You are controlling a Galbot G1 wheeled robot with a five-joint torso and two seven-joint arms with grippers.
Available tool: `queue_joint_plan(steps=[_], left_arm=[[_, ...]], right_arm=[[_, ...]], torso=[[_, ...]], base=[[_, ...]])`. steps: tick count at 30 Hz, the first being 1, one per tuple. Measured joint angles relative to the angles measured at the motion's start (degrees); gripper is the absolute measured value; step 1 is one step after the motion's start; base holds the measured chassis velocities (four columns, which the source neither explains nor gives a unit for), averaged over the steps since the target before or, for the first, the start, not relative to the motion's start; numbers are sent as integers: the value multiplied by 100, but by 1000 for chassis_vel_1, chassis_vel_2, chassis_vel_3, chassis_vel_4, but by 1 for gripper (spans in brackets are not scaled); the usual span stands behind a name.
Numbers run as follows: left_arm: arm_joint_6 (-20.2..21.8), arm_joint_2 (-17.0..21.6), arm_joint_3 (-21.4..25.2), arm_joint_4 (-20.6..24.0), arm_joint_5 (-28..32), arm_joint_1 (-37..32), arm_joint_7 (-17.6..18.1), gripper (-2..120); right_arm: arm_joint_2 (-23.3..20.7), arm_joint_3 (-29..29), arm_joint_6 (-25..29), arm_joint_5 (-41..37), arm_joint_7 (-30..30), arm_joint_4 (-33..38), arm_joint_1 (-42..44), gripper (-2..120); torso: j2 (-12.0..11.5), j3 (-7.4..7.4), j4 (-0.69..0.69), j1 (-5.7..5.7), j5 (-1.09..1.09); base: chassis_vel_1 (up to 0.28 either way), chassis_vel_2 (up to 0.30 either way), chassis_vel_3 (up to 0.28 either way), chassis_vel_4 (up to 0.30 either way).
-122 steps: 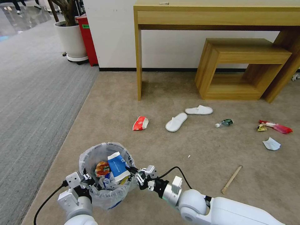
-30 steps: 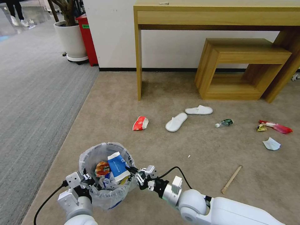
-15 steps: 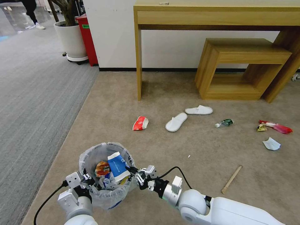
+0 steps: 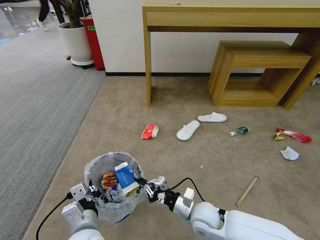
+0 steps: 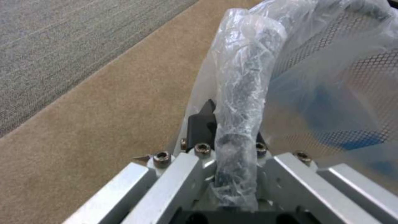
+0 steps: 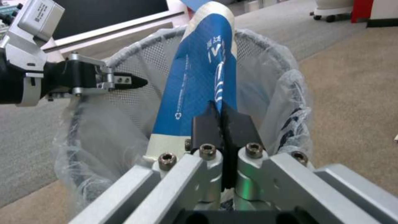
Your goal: Pick up the trash bin and place the garbage on the floor into it.
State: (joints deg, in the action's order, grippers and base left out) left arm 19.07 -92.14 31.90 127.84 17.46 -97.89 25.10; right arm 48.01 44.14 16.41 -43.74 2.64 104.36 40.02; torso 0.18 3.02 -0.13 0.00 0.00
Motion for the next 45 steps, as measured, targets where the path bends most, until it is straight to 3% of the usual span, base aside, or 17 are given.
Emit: queue_joint_plan(steps=[45], left_arm=[[0, 0, 0, 0, 0, 0, 0, 1]], right_arm=[[0, 0, 0, 0, 0, 0, 0, 0]], torso=[[0, 0, 0, 0, 0]], base=[[0, 0, 0, 0]])
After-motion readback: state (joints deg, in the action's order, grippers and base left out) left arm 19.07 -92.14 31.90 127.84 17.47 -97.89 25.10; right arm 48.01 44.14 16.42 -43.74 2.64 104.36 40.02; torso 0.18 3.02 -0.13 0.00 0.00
